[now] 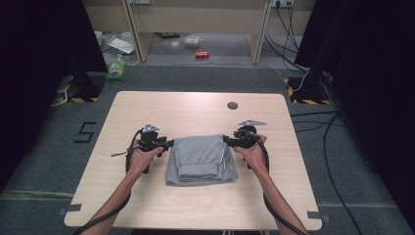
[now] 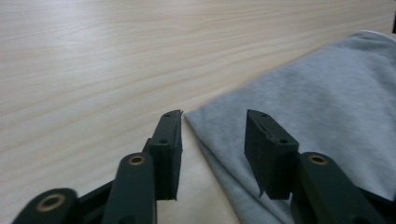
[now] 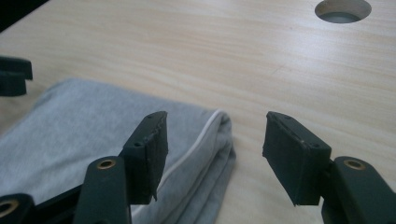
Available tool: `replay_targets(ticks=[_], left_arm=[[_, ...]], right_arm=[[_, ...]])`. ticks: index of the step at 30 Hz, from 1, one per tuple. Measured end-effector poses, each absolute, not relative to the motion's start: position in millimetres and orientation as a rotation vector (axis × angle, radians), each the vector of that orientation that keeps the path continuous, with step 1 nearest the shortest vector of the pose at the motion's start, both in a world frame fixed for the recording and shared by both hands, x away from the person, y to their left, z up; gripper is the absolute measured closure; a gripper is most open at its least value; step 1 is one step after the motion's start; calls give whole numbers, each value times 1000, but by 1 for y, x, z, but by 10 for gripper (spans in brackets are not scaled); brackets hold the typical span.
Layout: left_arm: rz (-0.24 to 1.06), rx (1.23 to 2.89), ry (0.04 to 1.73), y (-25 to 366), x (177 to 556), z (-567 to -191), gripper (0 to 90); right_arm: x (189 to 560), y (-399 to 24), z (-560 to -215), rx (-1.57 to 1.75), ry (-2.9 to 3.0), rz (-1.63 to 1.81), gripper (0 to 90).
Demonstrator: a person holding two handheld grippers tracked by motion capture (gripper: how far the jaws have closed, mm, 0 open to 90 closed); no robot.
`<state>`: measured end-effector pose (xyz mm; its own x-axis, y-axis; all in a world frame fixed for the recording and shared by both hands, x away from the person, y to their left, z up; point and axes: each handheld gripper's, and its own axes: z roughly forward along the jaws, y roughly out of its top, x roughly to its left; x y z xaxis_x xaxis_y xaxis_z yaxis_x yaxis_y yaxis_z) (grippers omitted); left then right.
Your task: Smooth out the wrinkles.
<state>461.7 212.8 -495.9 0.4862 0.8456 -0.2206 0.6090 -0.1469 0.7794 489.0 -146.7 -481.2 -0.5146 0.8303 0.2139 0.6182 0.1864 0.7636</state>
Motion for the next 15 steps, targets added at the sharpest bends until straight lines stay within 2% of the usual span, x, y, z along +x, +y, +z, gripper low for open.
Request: replay_targets(ticks=[6,15], left_arm=[[293,1892,1127,201,425,-491,410],[275,1906,1056,202,381,-488,347]], right_arm=[[464,-142,-485,1342,2284,1239,386],[434,-142,-485,1302,2304,1204,375]])
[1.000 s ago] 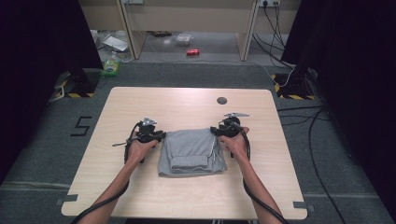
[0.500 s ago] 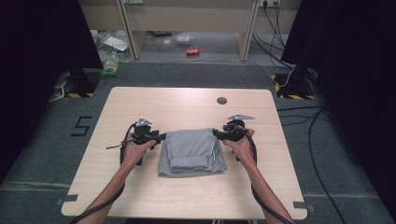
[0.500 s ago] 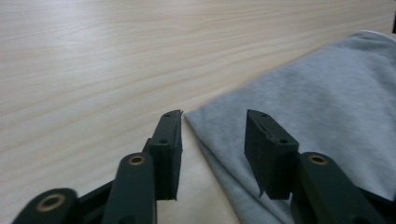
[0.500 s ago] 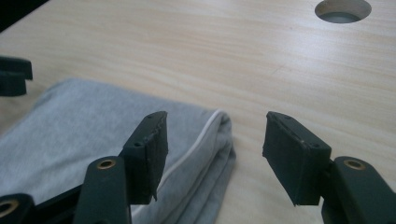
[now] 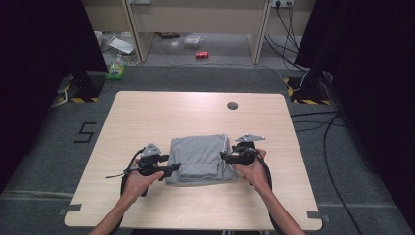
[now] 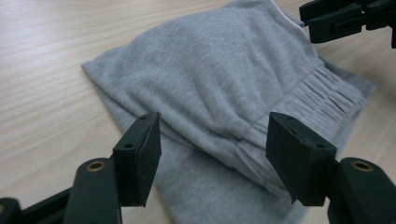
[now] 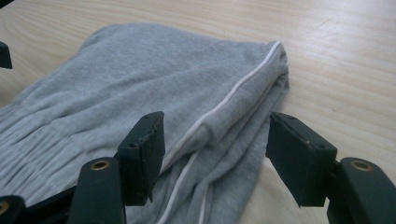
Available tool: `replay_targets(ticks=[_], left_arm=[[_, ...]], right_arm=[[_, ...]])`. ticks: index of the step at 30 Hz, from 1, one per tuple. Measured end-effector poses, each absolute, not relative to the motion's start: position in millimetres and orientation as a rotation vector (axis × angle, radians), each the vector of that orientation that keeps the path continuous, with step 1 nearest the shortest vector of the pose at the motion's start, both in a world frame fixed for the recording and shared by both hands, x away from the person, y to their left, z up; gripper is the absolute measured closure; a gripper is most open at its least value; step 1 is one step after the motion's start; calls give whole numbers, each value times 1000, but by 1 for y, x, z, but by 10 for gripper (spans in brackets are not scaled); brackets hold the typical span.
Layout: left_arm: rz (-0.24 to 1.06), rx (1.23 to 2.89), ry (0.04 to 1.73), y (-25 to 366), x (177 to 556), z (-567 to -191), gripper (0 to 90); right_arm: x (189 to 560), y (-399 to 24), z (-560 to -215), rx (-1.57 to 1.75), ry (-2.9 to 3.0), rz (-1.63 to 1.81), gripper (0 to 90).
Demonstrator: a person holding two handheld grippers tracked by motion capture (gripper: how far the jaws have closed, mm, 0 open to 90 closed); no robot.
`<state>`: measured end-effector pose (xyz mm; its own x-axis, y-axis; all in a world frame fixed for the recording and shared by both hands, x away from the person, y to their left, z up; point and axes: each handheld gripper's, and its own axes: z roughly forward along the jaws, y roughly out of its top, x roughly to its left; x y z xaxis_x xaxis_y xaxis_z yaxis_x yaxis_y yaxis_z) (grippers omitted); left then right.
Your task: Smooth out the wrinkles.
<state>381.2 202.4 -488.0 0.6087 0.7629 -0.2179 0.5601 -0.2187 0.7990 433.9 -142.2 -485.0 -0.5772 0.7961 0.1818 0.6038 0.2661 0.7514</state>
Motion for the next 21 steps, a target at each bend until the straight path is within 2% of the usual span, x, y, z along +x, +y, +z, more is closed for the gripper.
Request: replay_targets(ticks=[8,21], left_arm=[[327,1957,1068,221,356,-494,325],[337,2003,1070,239,319,-507,311]], right_arm=[[399,-160,-482,1250,2309,1156,374],[366,-180,-485,1234,2322,1133,367]])
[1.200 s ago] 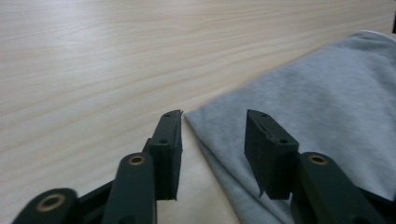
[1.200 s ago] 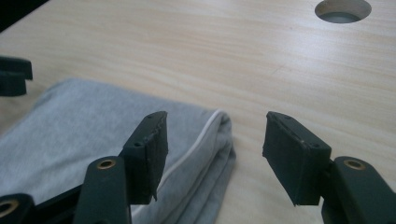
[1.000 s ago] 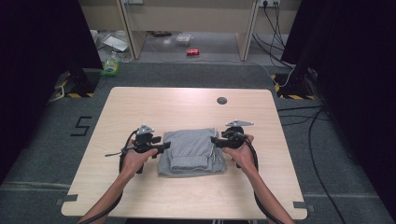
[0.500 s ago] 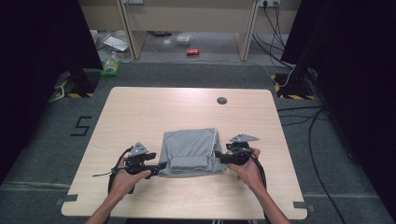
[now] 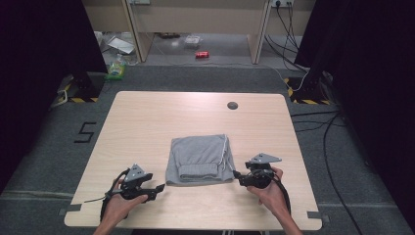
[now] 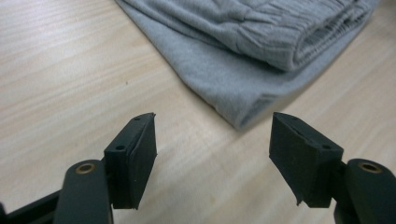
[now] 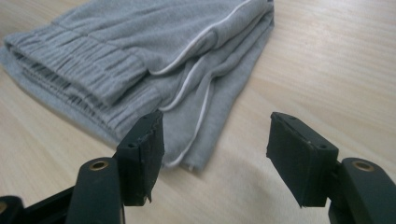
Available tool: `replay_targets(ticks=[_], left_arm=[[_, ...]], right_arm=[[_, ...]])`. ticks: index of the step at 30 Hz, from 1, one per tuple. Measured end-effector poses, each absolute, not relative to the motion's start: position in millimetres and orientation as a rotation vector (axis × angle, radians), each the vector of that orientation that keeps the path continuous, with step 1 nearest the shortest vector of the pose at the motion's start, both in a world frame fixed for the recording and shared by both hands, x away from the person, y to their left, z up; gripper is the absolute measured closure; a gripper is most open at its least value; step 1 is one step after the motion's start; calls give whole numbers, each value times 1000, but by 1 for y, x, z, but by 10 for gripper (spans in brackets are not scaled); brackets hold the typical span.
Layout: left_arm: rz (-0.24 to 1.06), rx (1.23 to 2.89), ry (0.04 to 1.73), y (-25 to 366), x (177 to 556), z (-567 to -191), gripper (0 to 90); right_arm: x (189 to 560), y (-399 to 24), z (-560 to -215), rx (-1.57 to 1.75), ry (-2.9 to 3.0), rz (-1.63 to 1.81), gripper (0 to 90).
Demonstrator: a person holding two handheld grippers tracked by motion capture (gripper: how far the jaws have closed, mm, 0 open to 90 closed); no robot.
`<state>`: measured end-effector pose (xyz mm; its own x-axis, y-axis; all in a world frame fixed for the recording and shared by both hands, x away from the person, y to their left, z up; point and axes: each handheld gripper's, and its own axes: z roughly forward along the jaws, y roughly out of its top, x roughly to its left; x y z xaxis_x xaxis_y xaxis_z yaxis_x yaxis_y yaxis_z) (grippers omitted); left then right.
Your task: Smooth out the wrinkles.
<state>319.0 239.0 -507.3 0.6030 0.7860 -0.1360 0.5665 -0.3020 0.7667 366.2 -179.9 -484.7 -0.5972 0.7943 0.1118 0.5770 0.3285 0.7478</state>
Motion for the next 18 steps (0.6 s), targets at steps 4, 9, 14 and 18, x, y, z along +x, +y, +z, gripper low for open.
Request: replay_targets(ticks=[4,9,14,18], left_arm=[[356,2025,1056,240,307,-509,299],[378,2037,1068,243,298,-513,278],[379,2037,1091,245,290,-517,229],[424,2060,1082,245,282,-521,203]], right_arm=[[357,-183,-489,1235,2342,1108,363],[345,-186,-492,1226,2359,1081,354],[332,-189,-495,1212,2376,1049,338],[323,-192,-496,1206,2378,1022,315]])
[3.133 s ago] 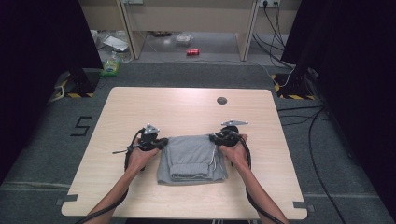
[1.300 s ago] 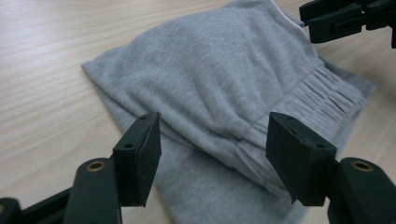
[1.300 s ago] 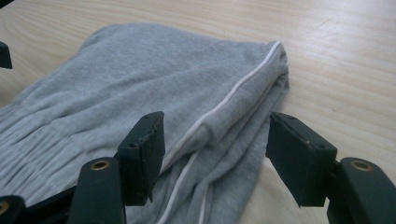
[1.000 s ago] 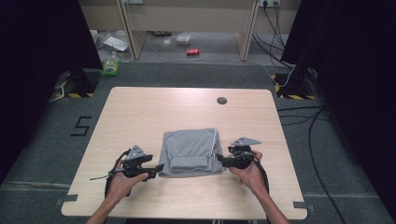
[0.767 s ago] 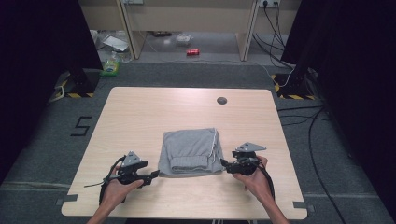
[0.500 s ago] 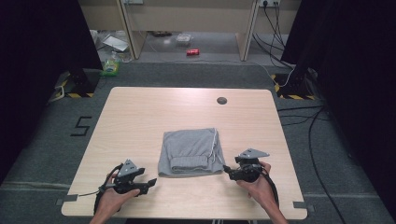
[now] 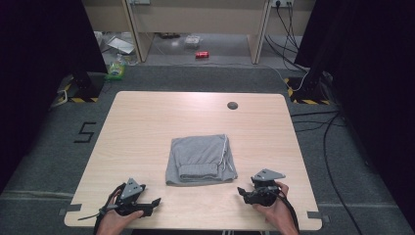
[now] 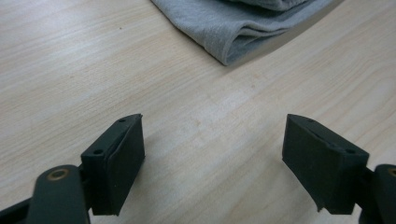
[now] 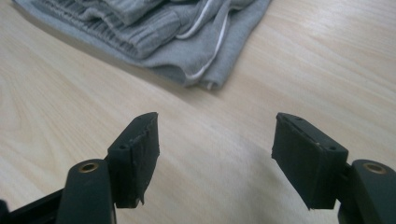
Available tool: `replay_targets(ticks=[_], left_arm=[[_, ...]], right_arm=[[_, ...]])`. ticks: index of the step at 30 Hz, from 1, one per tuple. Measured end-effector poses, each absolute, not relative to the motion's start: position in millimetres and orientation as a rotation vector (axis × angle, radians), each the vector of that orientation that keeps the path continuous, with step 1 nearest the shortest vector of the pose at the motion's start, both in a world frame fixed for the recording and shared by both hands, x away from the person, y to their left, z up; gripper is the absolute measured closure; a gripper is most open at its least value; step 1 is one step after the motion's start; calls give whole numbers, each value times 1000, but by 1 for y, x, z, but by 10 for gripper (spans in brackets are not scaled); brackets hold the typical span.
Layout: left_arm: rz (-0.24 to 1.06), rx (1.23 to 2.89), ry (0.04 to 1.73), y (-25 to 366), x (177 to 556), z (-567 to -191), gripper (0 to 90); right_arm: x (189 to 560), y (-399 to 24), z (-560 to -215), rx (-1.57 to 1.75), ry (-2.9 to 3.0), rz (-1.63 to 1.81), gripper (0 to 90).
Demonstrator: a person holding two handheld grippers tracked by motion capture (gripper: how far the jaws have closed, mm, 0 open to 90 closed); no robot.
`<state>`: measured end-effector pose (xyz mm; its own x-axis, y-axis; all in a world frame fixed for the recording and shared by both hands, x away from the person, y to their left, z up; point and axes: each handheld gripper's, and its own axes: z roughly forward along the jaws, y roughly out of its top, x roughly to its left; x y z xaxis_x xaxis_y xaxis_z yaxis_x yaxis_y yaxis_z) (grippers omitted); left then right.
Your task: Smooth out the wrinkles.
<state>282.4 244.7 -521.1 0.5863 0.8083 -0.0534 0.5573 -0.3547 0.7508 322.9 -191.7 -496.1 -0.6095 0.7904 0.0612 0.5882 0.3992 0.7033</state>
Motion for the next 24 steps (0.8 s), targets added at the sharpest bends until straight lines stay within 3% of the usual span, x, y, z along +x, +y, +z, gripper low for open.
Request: replay_targets(ticks=[4,11,24], left_arm=[[464,2059,1089,247,274,-524,151],[459,2065,1084,249,270,-524,145],[462,2060,1078,250,269,-525,141]], right_arm=[[313,-197,-498,1217,2377,996,265],[301,-203,-507,1223,2398,903,179],[302,-202,-508,1205,2397,881,156]])
